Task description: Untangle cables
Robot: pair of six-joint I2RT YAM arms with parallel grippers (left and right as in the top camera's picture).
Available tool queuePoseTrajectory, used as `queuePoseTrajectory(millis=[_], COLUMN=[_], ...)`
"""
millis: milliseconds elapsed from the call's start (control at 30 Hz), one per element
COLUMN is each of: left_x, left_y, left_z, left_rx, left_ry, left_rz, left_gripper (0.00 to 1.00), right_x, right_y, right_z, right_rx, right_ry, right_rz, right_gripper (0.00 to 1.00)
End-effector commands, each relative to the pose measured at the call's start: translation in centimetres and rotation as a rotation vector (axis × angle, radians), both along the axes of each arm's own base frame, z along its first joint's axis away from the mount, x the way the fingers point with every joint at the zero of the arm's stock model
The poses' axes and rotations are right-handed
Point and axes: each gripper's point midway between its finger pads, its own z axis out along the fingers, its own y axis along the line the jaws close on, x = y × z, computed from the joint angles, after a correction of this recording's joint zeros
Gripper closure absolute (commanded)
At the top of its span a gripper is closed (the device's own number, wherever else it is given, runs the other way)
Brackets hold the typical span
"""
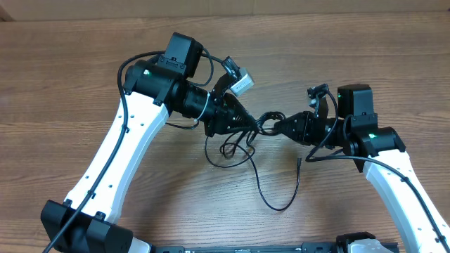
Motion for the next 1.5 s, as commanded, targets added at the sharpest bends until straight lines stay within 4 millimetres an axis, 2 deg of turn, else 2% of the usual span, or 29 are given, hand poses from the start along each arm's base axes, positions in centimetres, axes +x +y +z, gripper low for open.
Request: queuePoseTrajectory(millis=[0, 33, 100, 233, 333, 533, 667, 900, 1167, 1267, 1300, 1367, 1467], left_x=[0.0, -0.2, -0.4, -0.8, -0.5, 1.4, 2.9, 4.4, 3.6, 3.4, 3.5, 3.5, 3.7], left_y=[0.3, 0.5, 0.8, 1.4, 1.8, 3.5, 5.2, 7.6, 6.6, 6.5, 6.5, 6.4, 6.4], left_z=[-0.2, -0.4, -0.8, -1.4, -1.5, -1.3, 0.2, 1.7, 3.8, 3.9, 3.9, 3.9, 3.8], left_rx=[0.046, 0.059, 0.09, 0.134, 0.136, 0.138, 0.045, -0.06, -0.172, -0.18, -0.176, -0.177, -0.177], left_ry=[0.039, 0.049, 0.069, 0.096, 0.104, 0.203, 0.277, 0.313, 0.357, 0.36, 0.358, 0.353, 0.34], left_rz=[0.035, 0.038, 0.045, 0.056, 0.073, 0.202, 0.273, 0.339, 0.279, 0.271, 0.272, 0.271, 0.271], left_gripper=[0.54, 0.4, 0.24, 0.12, 0.08, 0.0, 0.0, 0.0, 0.0, 0.0, 0.0, 0.07, 0.06], right_x=[0.5, 0.8, 1.3, 2.4, 2.8, 1.4, 0.6, -0.9, -0.5, -0.3, -0.1, 0.1, 0.4], right_y=[-0.3, -0.2, -0.2, 0.0, 0.3, 1.9, 2.5, 3.9, 4.1, 4.2, 4.2, 4.2, 4.2], right_z=[0.3, 0.6, 1.0, 2.1, 3.0, 4.8, 5.6, 9.2, 11.1, 11.8, 12.2, 13.1, 14.6], right_rx=[-0.033, -0.039, -0.051, -0.066, -0.049, 0.012, 0.061, 0.212, 0.221, 0.227, 0.234, 0.263, 0.323], right_ry=[-0.097, -0.132, -0.198, -0.321, -0.378, -0.54, -0.578, -0.732, -0.869, -0.892, -0.895, -0.876, -0.818], right_rz=[0.033, 0.044, 0.068, 0.095, 0.112, 0.294, 0.348, 0.481, 0.509, 0.502, 0.496, 0.469, 0.424], right_gripper=[0.96, 0.96, 0.96, 0.96, 0.96, 0.96, 0.96, 0.96, 0.96, 0.96, 0.96, 0.96, 0.96])
